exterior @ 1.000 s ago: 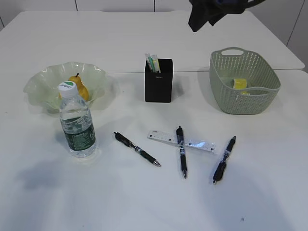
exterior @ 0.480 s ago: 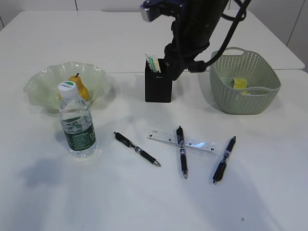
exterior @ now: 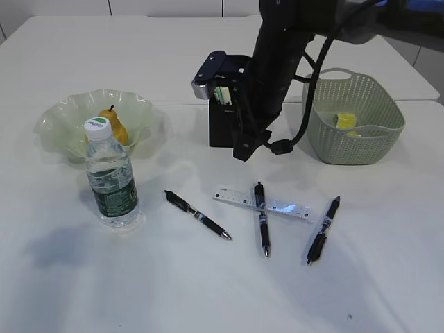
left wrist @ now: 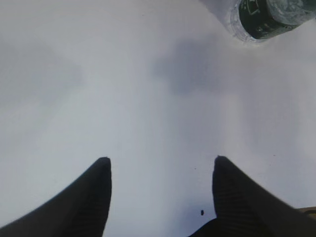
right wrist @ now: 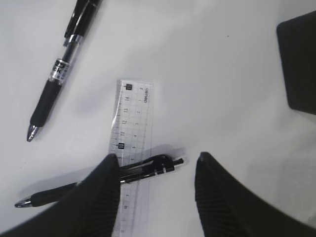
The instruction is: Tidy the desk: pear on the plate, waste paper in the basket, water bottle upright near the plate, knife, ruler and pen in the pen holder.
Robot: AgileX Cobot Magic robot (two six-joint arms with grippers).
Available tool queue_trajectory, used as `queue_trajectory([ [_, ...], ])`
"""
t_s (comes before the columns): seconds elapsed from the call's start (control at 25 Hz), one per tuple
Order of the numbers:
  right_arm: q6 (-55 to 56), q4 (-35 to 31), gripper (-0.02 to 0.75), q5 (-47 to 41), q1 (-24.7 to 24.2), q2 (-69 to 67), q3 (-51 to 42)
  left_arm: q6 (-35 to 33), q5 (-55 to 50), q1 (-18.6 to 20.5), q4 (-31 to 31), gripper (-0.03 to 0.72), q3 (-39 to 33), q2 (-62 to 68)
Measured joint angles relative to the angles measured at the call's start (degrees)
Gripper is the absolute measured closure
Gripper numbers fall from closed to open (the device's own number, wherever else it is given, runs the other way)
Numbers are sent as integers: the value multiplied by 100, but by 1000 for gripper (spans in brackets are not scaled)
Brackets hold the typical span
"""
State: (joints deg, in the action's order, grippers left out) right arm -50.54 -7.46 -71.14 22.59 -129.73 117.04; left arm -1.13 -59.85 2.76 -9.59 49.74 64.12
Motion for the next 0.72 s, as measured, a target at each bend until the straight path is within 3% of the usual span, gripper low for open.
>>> queue_trajectory([
  [0.32, -133, 90, 368, 52, 87, -367, 0, 0, 86, 0, 63, 232, 0, 0],
  [0.72, 769, 746, 369, 91, 429, -784, 0, -4, 211, 0, 63, 232, 0, 0],
])
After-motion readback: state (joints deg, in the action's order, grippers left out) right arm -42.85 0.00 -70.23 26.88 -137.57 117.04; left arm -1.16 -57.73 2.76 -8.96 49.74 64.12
